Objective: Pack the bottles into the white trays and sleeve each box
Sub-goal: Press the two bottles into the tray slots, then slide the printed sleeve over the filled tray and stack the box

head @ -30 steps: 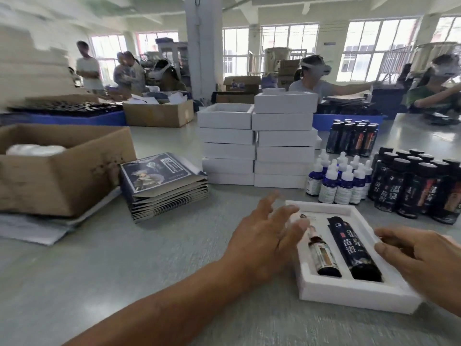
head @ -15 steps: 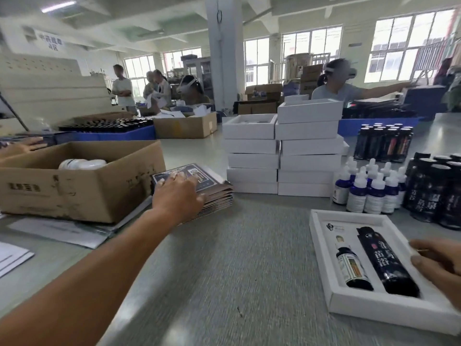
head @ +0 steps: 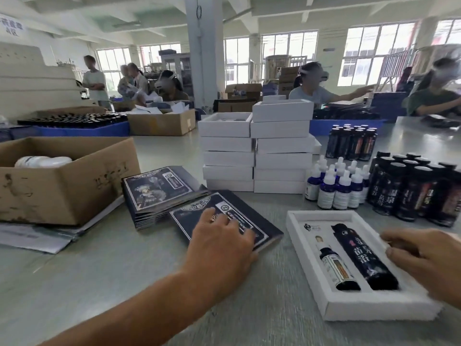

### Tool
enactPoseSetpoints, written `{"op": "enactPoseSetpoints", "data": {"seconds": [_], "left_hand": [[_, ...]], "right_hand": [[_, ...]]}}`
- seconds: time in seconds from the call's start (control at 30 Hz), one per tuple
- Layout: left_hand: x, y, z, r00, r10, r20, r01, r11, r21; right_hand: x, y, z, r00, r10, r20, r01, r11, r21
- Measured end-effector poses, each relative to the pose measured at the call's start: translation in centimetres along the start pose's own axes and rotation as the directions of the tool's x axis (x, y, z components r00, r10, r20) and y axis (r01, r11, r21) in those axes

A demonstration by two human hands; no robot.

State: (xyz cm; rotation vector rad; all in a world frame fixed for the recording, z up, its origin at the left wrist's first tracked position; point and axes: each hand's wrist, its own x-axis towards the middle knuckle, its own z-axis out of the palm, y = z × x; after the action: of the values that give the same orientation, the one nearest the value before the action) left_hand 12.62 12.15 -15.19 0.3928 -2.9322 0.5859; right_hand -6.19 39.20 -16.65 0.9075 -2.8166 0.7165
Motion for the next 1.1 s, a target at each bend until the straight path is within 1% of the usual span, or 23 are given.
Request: {"op": "enactPoseSetpoints", "data": {"seconds": [0.07,0.1,0.17,0.2,0.23,0.3,0.33,0.4,0.43,0.47,0.5,0.57,0.63,0.67,0.73,0.77,0.8,0.83,0.9,0.93,0.97,1.07,1.1], "left_hand": [[-0.4,2.2,-0.7,0.998,0.055,-0.011,-0.056,0.984,-0.167],[-0.3,2.6,-0.9,0.999,0.05,-0.018,-0.053,0.961,-0.271],[-0.1,2.3,-0.8,0.999,-0.006,-0.035,-0.011,0.89,-0.456],[0.0,1.7,-0.4,0.997,-0.052,-0.049,0.02,0.864,-0.504],[0.1,0.8,0.1,0.993,-0.11,-0.05,0.068,0.851,-0.521],[0.0,-1.4,1.2,0.968,-0.25,-0.011,0.211,0.842,-0.497],[-0.1,-2.6,1.8,0.948,-0.317,0.019,0.289,0.836,-0.466],[-0.2,-4.5,2.9,0.906,-0.417,0.069,0.411,0.83,-0.378],[-0.1,-5.3,3.4,0.891,-0.447,0.083,0.446,0.823,-0.352],[0.1,-5.8,3.7,0.88,-0.466,0.094,0.465,0.803,-0.373],[0.3,-6.1,3.9,0.873,-0.476,0.103,0.47,0.765,-0.441],[0.5,-6.2,4.1,0.876,-0.473,0.094,0.423,0.658,-0.623],[0.7,-6.3,4.5,0.888,-0.459,0.038,0.317,0.551,-0.772],[0.7,-6.4,4.6,0.888,-0.46,0.023,0.262,0.463,-0.847],[0.7,-6.9,4.7,0.883,-0.467,0.048,0.169,0.22,-0.961],[0.8,-7.1,4.7,0.885,-0.461,0.064,0.13,0.112,-0.985],[0.9,-7.4,4.7,0.889,-0.454,0.069,0.094,0.033,-0.995],[1.1,-7.7,4.8,0.889,-0.454,0.064,0.06,-0.024,-0.998],[1.1,-7.9,4.6,0.883,-0.467,0.046,-0.011,-0.118,-0.993],[1.1,-7.7,4.4,0.879,-0.476,0.038,-0.04,-0.153,-0.987],[1.0,-7.5,4.3,0.872,-0.488,0.027,-0.061,-0.164,-0.985],[0.9,-6.5,4.2,0.838,-0.544,-0.039,-0.114,-0.105,-0.988],[1.0,-6.3,4.2,0.818,-0.573,-0.049,-0.131,-0.103,-0.986]], "right_hand": [[0.0,0.5,-0.5,1.0,0.006,-0.015,-0.006,1.0,-0.013],[0.0,0.6,-0.8,1.0,0.017,-0.02,-0.017,1.0,-0.019],[0.0,0.5,-1.3,0.999,0.047,-0.002,-0.047,0.998,-0.033],[-0.1,0.3,-1.6,0.999,0.049,0.011,-0.048,0.998,-0.032],[-0.1,0.2,-1.8,0.998,0.047,0.029,-0.046,0.998,-0.03],[-0.1,-0.2,-2.1,0.998,0.03,0.059,-0.029,0.999,-0.017],[-0.1,-0.5,-2.2,0.997,0.027,0.078,-0.026,1.0,-0.011],[0.1,-0.6,-2.3,0.991,0.075,0.108,-0.069,0.996,-0.057],[0.2,-0.6,-2.4,0.986,0.109,0.127,-0.099,0.991,-0.089],[0.2,-0.7,-2.5,0.98,0.138,0.144,-0.122,0.986,-0.111],[0.2,-0.7,-2.5,0.974,0.162,0.158,-0.143,0.982,-0.126],[0.1,-0.9,-2.4,0.969,0.184,0.162,-0.163,0.977,-0.136],[0.0,-1.0,-2.3,0.97,0.187,0.154,-0.165,0.976,-0.145],[0.0,-1.1,-2.3,0.971,0.184,0.152,-0.16,0.975,-0.155],[0.0,-1.2,-2.2,0.973,0.178,0.144,-0.152,0.972,-0.177],[0.0,-1.2,-2.2,0.975,0.176,0.138,-0.149,0.972,-0.184],[0.1,-1.1,-2.1,0.976,0.175,0.133,-0.149,0.971,-0.187],[0.1,-1.1,-2.0,0.976,0.175,0.132,-0.149,0.971,-0.186],[0.3,-1.1,-2.0,0.975,0.177,0.136,-0.15,0.97,-0.19],[0.3,-1.1,-2.0,0.974,0.179,0.137,-0.151,0.969,-0.195],[0.3,-1.1,-2.0,0.974,0.181,0.136,-0.153,0.969,-0.197],[0.2,-1.2,-2.0,0.974,0.18,0.135,-0.156,0.973,-0.171],[0.1,-1.2,-2.0,0.973,0.178,0.145,-0.156,0.976,-0.151]]}}
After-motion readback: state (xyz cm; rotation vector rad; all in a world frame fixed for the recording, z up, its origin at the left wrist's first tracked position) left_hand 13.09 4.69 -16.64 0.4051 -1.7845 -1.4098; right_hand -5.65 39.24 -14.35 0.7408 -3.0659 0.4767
